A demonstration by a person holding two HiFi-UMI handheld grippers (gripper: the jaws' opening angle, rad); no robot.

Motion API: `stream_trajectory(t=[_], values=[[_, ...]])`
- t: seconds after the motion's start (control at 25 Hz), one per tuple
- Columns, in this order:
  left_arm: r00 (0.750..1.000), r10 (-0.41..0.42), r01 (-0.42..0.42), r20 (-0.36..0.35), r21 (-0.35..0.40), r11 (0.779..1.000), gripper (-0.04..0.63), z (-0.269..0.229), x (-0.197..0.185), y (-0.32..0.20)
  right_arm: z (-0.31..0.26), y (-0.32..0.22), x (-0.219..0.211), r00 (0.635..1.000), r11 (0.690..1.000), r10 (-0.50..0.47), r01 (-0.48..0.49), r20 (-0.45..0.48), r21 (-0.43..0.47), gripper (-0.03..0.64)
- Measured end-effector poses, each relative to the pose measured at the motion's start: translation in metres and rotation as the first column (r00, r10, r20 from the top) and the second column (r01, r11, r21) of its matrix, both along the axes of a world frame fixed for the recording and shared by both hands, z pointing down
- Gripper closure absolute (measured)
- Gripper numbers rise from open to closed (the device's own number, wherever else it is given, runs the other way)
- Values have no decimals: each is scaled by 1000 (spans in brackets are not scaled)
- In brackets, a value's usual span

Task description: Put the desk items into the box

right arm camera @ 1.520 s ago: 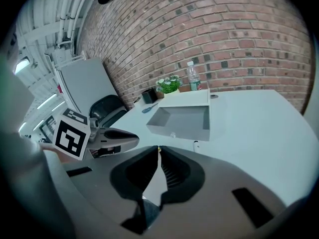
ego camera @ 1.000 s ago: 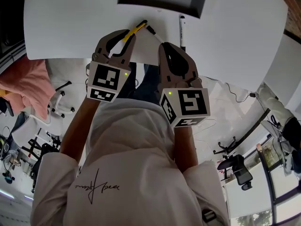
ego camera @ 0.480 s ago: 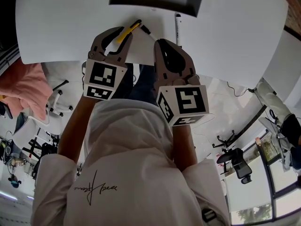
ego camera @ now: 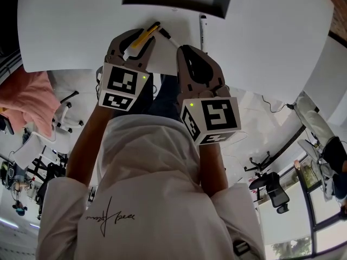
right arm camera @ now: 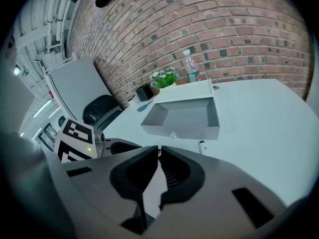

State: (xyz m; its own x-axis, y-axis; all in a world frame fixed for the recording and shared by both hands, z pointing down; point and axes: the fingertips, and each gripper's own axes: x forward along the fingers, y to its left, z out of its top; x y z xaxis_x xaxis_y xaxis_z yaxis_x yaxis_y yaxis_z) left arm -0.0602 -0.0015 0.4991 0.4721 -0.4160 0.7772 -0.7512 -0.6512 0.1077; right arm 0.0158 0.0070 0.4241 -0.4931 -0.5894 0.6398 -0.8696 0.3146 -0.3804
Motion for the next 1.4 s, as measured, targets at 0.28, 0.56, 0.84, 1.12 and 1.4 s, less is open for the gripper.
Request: stream_trajectory(t=[0.28,0.56,0.84,1.12,1.4], values=[[1000,1,-1,31,-31,1000,461,13,4,0,4,4,8,1000,1000,-15,15,0,2,591],[998,11,-9,58,-34,999,459,18,2,0,5,3,10,1000,1000,-27,27,4,-2,591],[994,29,-27,109,-21,999,460,19,-1,-5,6,0,9,999,999,-41,41,11,-3,591],[993,37,-34,114,-32,999,476,18,-2,-4,5,0,7,998,998,-58,58,14,-7,591],[990,58,-54,132,-31,998,538,19,0,-6,8,2,9,998,998,-57,57,18,-16,591]])
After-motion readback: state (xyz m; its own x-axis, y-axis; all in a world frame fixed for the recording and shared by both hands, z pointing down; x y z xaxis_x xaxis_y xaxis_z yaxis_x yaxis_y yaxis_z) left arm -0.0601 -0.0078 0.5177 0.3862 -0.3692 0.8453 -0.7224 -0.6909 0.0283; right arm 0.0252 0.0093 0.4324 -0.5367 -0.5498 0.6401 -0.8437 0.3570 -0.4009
